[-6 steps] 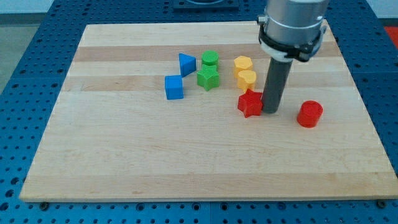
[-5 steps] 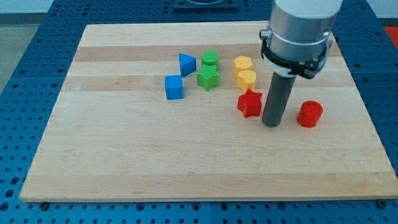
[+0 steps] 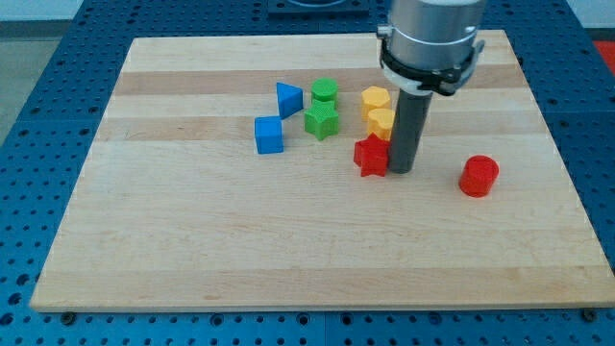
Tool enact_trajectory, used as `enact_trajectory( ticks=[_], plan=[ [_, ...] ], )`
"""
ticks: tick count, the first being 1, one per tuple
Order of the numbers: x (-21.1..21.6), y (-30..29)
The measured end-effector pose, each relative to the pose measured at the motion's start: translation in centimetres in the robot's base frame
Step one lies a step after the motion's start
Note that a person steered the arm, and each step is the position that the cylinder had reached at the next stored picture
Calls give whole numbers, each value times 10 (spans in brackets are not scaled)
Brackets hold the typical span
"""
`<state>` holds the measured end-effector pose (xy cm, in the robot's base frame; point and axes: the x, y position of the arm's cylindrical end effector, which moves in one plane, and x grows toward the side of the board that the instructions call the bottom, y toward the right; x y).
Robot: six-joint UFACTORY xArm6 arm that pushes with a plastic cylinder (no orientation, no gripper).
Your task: Move the red star below the green star
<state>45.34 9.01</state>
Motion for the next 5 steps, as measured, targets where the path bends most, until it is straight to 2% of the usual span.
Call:
enact_trajectory(
  ticks=[4,5],
  plan=[
    [0,-68],
    [14,-85]
  ],
)
